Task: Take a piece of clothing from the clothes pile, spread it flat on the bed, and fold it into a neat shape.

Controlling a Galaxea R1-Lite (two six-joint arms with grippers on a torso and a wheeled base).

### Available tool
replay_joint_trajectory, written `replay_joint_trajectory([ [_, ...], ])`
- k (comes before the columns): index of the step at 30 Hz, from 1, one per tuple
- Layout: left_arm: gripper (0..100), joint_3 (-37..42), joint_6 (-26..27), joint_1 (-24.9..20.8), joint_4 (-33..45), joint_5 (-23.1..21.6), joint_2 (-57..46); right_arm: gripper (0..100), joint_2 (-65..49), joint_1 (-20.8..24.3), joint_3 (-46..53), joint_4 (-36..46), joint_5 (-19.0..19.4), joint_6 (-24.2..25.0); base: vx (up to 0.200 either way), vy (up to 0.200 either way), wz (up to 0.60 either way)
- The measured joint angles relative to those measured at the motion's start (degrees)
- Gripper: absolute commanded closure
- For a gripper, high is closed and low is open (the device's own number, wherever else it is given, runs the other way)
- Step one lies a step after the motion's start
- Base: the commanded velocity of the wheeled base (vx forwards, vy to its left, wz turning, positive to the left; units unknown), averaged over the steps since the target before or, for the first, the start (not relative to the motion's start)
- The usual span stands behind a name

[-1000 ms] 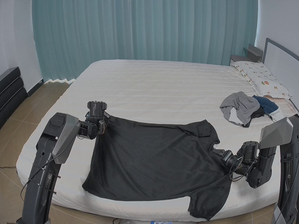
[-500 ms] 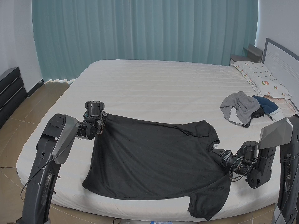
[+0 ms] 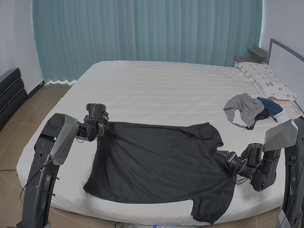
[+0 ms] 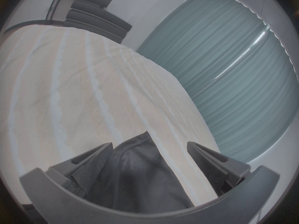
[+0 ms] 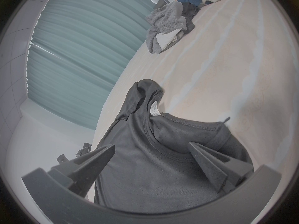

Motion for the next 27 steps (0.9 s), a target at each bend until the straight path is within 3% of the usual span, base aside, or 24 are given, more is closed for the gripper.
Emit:
replay_joint_trajectory([
  [6,0,12.06,-2.35,0.04,0.84,-6.68,-7.95,0,-1.66,-0.79,-1.9,2.51,-0.28,-0.29,0.0,0.0,0.0],
  [14,0,31.01,-3.43,0.09,-0.33,-12.85,-18.18,0,-4.13,-4.12,-11.5,17.93,-0.57,-3.21,0.0,0.0,0.0],
  [22,0,47.77,-3.69,-0.28,-14.21,-15.66,-23.52,0,-2.27,-6.06,-23.45,29.32,-0.63,-9.06,0.0,0.0,0.0],
  [27,0,53.24,-3.36,-0.55,-19.58,-15.98,-24.76,0,0.06,-5.56,-27.78,31.48,-0.72,-12.81,0.0,0.0,0.0],
])
